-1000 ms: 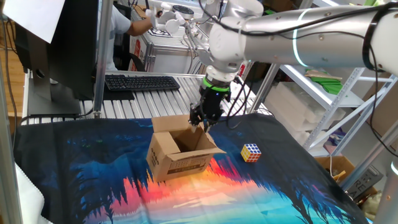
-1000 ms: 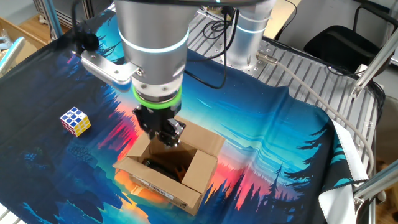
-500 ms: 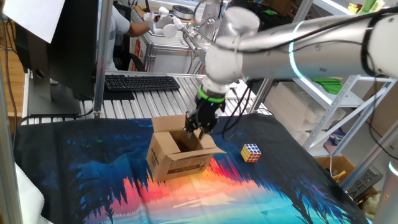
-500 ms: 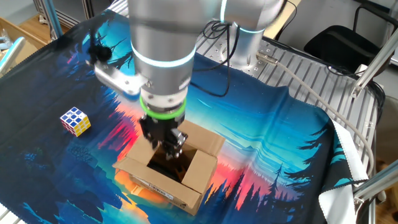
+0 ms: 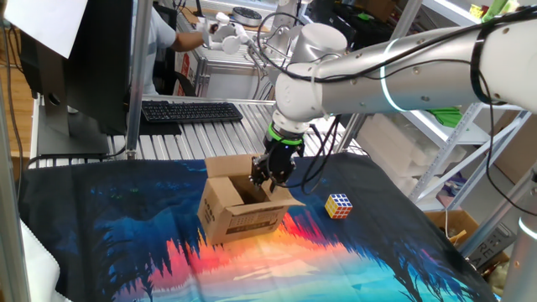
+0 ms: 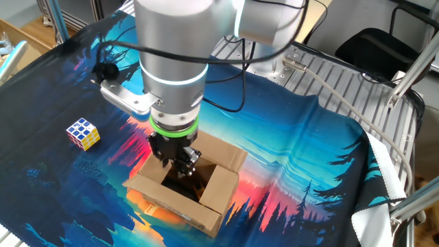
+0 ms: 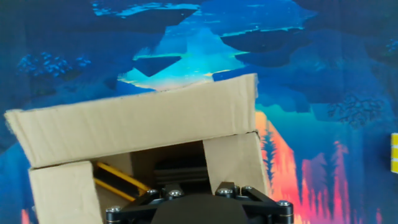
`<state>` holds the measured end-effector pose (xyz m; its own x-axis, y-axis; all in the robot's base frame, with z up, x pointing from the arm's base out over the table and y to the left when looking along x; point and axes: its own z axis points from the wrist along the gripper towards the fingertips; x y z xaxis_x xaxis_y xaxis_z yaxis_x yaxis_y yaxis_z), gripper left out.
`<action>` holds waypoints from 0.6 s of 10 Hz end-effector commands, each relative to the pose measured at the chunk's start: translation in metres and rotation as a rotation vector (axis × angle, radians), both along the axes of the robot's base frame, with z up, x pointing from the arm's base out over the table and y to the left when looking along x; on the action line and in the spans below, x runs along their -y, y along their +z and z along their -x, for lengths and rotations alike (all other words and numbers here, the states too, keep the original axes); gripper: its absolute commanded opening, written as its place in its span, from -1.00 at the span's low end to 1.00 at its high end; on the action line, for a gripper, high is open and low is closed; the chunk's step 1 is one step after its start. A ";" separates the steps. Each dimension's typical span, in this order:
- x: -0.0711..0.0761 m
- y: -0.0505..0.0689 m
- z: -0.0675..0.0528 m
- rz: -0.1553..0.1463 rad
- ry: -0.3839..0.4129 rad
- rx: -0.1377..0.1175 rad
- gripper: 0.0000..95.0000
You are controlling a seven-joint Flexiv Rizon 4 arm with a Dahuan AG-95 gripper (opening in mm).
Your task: Cover the box
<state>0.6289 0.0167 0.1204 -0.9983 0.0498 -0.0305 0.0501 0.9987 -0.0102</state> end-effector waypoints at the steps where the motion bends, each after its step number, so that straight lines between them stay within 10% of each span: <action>1: 0.010 0.001 0.001 0.007 0.012 0.000 -0.20; 6: 0.029 0.005 0.003 0.035 0.011 -0.004 -0.20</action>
<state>0.6262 -0.0143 0.1251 -0.9989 0.0371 -0.0279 0.0383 0.9983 -0.0434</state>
